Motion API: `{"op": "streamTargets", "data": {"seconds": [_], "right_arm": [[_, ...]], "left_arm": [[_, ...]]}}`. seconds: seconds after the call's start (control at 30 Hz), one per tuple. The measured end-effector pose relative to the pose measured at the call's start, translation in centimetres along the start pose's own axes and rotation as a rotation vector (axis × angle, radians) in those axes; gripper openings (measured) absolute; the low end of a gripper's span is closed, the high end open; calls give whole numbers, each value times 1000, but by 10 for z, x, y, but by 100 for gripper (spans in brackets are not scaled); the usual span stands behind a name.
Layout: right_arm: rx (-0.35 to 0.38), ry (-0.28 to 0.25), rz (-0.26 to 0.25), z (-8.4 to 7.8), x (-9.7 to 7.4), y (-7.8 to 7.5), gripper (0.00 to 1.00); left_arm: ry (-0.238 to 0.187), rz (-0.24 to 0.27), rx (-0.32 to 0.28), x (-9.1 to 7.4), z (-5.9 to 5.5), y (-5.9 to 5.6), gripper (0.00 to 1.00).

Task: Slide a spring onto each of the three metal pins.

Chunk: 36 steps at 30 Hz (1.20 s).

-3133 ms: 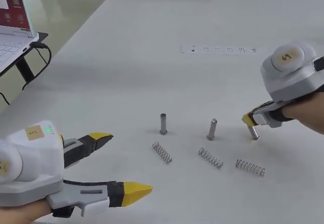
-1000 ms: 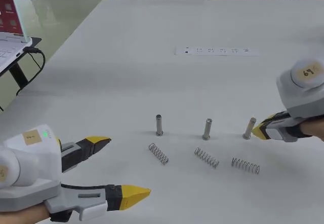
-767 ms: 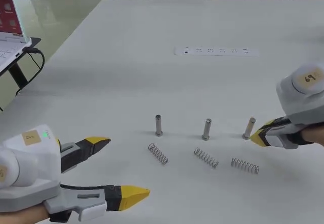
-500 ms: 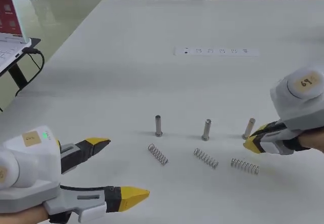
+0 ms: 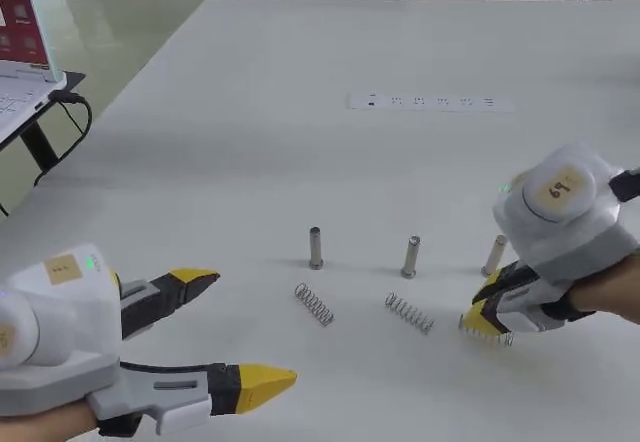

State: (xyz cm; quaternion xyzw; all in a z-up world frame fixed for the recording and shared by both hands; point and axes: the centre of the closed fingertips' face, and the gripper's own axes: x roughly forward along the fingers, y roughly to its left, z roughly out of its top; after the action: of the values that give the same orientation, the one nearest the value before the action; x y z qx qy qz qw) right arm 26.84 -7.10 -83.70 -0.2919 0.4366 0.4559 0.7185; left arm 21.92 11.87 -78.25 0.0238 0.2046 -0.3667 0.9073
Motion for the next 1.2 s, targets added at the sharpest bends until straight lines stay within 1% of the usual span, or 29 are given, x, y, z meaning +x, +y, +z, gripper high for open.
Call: {"op": "streamTargets", "data": {"seconds": [0.03, 0.33, 0.47, 0.7, 1.2], "right_arm": [[-15, 16, 3, -2, 1, 0, 12], [-77, 86, 23, -6, 10, -1, 12], [-114, 115, 20, -7, 13, -2, 12], [-133, 138, 36, -7, 16, 1, 11], [-166, 176, 41, -11, 20, 1, 8]], "left_arm": [[1, 0, 0, 0, 0, 0, 79], [-1, -1, -1, 0, 0, -1, 79], [-3, 1, -3, 0, 0, -1, 79], [-7, 5, -6, 0, 1, -1, 79], [-8, 4, -8, 0, 2, -1, 79]]}}
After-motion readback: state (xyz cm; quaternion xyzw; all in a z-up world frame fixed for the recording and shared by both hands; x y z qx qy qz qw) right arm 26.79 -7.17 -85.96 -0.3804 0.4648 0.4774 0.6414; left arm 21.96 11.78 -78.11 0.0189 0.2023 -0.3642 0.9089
